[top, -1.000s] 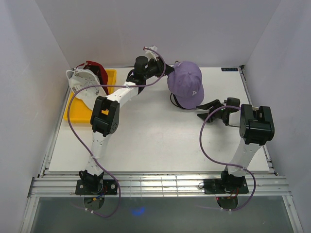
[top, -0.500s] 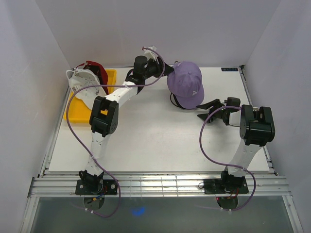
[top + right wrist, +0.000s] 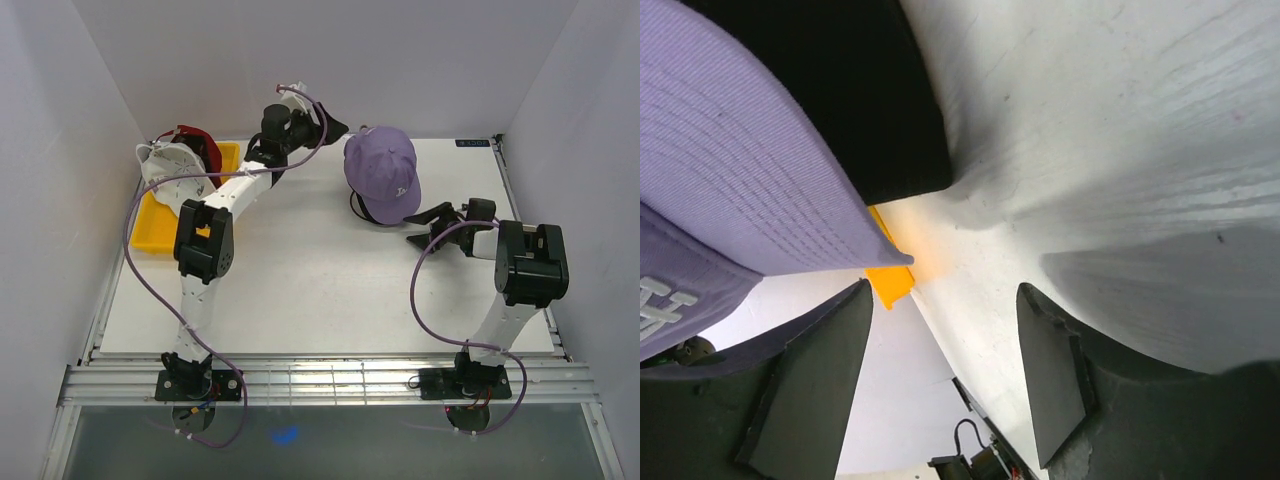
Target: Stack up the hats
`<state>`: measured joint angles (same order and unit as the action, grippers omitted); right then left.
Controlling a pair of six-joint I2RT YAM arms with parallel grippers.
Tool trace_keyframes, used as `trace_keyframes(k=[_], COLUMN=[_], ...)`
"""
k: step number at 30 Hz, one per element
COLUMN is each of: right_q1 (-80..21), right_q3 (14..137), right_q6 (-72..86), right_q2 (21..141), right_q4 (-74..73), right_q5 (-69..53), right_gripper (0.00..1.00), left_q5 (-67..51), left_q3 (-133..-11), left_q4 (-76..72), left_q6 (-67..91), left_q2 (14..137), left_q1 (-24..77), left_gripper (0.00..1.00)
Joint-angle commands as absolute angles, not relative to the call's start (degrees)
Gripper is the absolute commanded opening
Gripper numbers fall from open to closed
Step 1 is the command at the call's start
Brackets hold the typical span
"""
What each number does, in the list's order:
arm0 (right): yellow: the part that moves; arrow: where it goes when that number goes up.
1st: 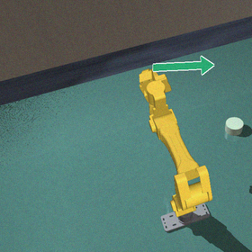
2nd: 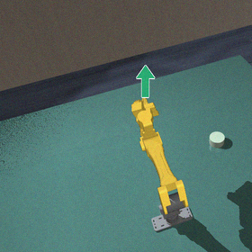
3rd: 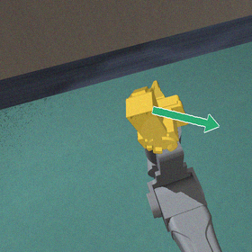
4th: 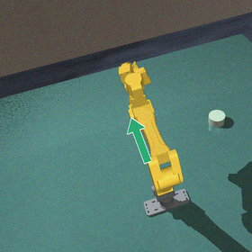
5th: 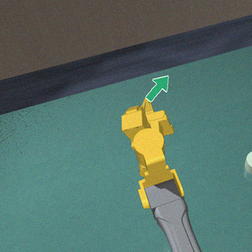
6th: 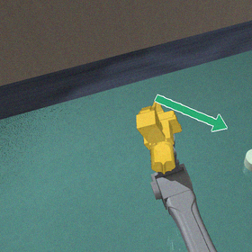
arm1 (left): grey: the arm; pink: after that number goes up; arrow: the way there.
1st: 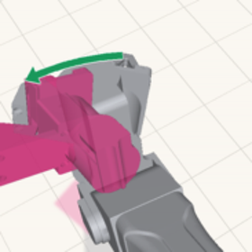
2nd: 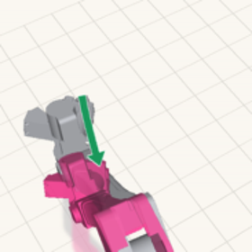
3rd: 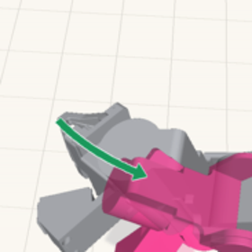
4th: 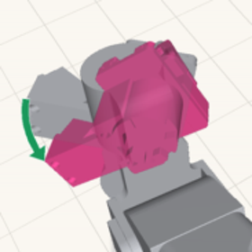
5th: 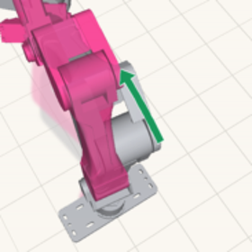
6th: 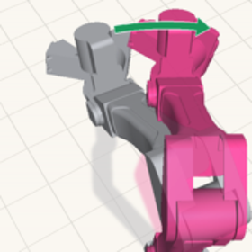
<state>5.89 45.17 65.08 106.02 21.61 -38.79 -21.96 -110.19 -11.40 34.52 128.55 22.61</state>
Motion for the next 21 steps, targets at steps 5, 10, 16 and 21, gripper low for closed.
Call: trace_keyframes(k=[5, 10, 16, 21], right_q1=[5.9, 5.9, 5.9, 5.5], right_q3=[45.1, 42.5, 36.8, 36.6], right_q6=[63.6, 64.2, 59.4, 51.6], right_q2=[102.0, 97.7, 88.3, 80.1], right_q4=[20.2, 20.3, 17.3, 9.6], right_q5=[-39.9, -40.1, -39.2, -36.8], right_gripper=[0.67, 0.68, 0.69, 0.7], left_q5=[-19.3, -15.9, -2.4, 27.5], left_q3=[-107.5, -99.7, -90.6, -88.8], left_q4=[-11.8, -11.6, 0.9, 24.1], left_q6=[35.2, 35.5, 34.7, 35.1], left_q2=[116.4, 107.9, 93.4, 84.7], left_q1=[19.3, 18.5, 17.6, 17.1], left_gripper=[0.8, 0.8, 0.77, 0.71])
